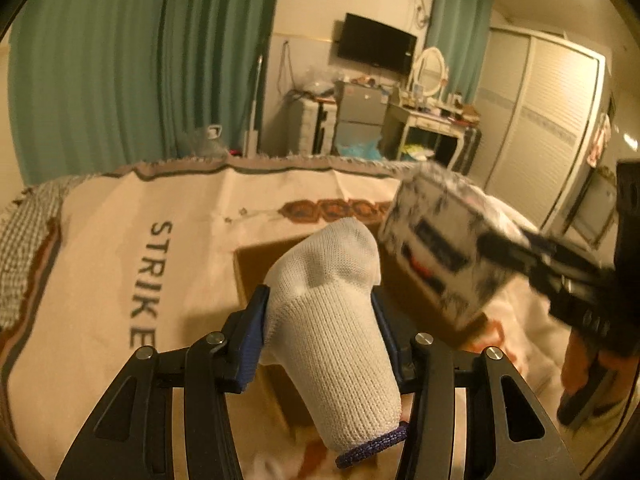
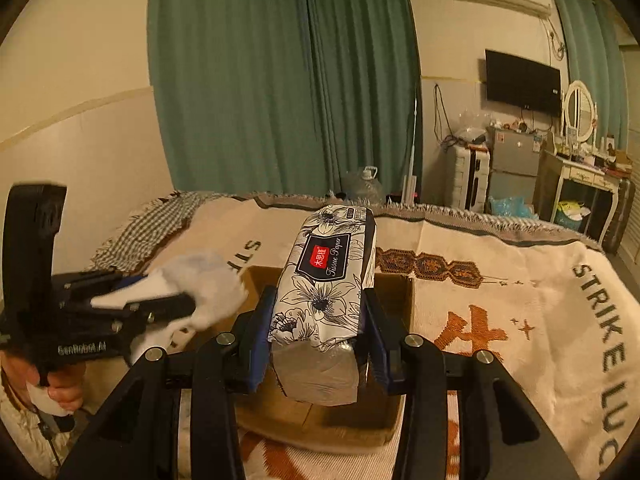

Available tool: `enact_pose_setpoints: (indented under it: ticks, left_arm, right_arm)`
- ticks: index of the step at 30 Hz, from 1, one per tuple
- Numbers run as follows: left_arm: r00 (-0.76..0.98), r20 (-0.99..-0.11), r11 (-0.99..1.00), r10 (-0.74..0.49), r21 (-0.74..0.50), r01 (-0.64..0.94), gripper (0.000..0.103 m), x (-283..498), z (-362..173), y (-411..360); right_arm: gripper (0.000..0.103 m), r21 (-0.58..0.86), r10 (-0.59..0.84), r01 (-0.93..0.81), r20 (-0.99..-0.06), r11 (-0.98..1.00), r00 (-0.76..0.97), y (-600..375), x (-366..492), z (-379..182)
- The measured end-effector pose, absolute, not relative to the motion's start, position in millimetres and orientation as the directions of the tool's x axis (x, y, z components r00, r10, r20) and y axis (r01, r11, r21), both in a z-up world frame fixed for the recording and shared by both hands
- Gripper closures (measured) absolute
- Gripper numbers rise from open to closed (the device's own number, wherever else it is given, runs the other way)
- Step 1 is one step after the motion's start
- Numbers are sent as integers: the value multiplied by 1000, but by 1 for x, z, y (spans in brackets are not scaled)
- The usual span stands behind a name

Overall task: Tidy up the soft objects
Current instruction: 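Lower the tissue pack and sock into the box and open both tools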

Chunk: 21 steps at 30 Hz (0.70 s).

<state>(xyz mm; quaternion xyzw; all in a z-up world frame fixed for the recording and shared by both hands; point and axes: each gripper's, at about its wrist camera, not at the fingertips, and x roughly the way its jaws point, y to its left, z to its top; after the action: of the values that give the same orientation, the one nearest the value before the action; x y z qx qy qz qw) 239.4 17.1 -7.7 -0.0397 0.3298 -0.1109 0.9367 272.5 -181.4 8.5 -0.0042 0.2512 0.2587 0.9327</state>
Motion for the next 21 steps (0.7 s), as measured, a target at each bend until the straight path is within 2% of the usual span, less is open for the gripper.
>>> enact_pose_setpoints:
  ticks: [9, 12, 13, 15, 17, 21]
  left_arm:
    - [704, -678, 976, -212, -109, 189, 54, 292, -57, 0]
    - [696, -687, 975, -208, -90, 203, 48, 292, -64, -6]
    - [692, -698, 979, -184, -64, 195, 40, 291, -65, -9]
    - [701, -693, 981, -169, -48, 189, 31, 288, -62, -9]
    - [710, -684, 982, -169, -53, 183, 26, 280, -53, -6]
    - [731, -668, 988, -137, -41, 148, 26, 262, -27, 2]
  right_arm:
    - [62, 163, 482, -475, -533, 865, 695, -185, 313, -46]
    - [60, 162, 477, -471, -540, 867, 694, -184, 314, -54]
    - [59, 166, 473, -462, -537, 871, 698, -185, 314, -55]
    - [42, 178, 462, -442, -543, 879, 701, -186, 316, -56]
    - [34, 180, 443, -416, -539, 891, 716, -188, 313, -51]
    - [30, 184, 438, -404, -508, 896, 742, -194, 294, -26]
